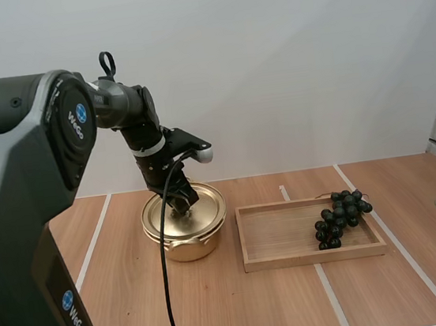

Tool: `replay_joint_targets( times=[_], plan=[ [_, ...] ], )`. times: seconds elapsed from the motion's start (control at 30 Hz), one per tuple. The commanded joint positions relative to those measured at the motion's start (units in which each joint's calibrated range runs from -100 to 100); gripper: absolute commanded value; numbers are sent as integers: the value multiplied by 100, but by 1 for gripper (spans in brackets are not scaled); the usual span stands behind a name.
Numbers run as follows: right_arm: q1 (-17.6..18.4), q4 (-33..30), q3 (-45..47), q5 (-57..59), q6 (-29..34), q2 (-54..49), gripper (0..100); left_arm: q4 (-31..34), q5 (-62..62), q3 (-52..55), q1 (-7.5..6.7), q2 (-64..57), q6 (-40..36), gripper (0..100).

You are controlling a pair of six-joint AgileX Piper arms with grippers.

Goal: Open the pot, put the pineapple inside, and close it

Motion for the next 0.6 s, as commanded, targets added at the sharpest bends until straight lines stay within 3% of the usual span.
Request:
replay_joint_targets(
  times=[0.0,0.07,0.17,0.57],
  plan=[
    [-26,-27,-32,36,-31,-79,100,471,593,39,12,52,-98,24],
    [-26,-27,-32,36,-31,-79,100,523,710,39,12,52,-98,47],
    [-26,-27,-32,36,-31,-79,100,559,774,39,12,52,-181,100],
    [-26,-27,-32,36,-31,-79,100,505,622,-408,12,-636,-96,100]
  ],
)
